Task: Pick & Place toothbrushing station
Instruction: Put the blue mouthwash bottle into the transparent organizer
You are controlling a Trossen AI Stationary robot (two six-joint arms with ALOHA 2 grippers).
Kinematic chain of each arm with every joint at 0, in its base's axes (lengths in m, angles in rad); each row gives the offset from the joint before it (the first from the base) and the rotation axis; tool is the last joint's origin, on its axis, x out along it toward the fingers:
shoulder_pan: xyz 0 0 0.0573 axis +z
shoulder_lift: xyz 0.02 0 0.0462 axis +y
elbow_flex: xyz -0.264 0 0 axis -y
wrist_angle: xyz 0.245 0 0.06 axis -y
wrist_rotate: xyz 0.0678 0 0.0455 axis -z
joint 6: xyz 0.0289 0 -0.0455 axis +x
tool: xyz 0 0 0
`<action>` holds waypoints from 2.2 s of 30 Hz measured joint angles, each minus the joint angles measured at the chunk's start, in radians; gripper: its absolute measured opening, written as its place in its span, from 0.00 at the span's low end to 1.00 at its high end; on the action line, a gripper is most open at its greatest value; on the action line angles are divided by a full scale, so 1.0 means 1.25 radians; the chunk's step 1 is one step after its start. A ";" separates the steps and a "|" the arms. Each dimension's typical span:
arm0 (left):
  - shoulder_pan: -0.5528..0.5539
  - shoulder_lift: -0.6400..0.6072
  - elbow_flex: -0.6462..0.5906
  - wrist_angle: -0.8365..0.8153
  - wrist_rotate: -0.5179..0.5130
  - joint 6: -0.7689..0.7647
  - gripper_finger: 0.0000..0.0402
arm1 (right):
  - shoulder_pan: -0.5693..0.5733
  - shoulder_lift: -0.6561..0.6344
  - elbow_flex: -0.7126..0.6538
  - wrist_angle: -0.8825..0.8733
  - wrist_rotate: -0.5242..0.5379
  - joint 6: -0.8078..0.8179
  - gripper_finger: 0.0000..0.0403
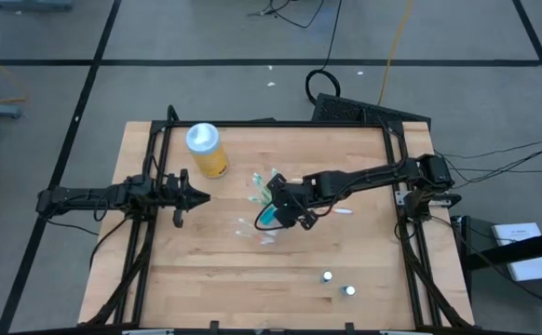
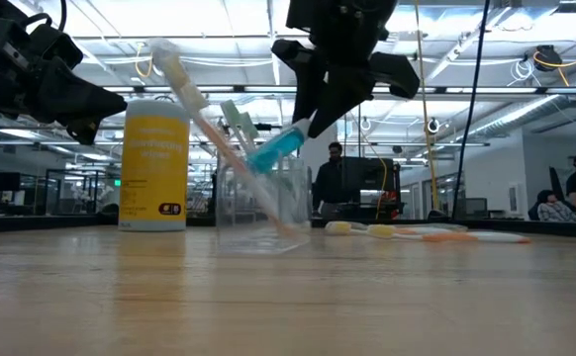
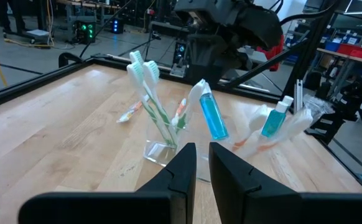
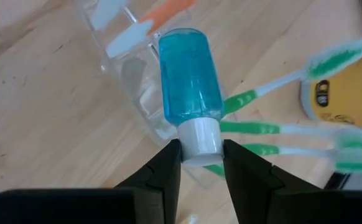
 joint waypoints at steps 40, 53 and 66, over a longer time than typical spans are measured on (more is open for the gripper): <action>0.000 0.000 0.000 0.000 0.000 0.000 0.12 | 0.000 0.000 0.000 -0.022 -0.001 -0.047 0.38; 0.000 0.000 0.000 0.000 0.000 0.000 0.12 | 0.002 -0.017 -0.001 -0.016 0.003 0.074 0.44; 0.000 0.000 0.000 0.000 0.000 0.000 0.12 | 0.020 -0.073 -0.001 -0.151 -0.066 0.310 0.45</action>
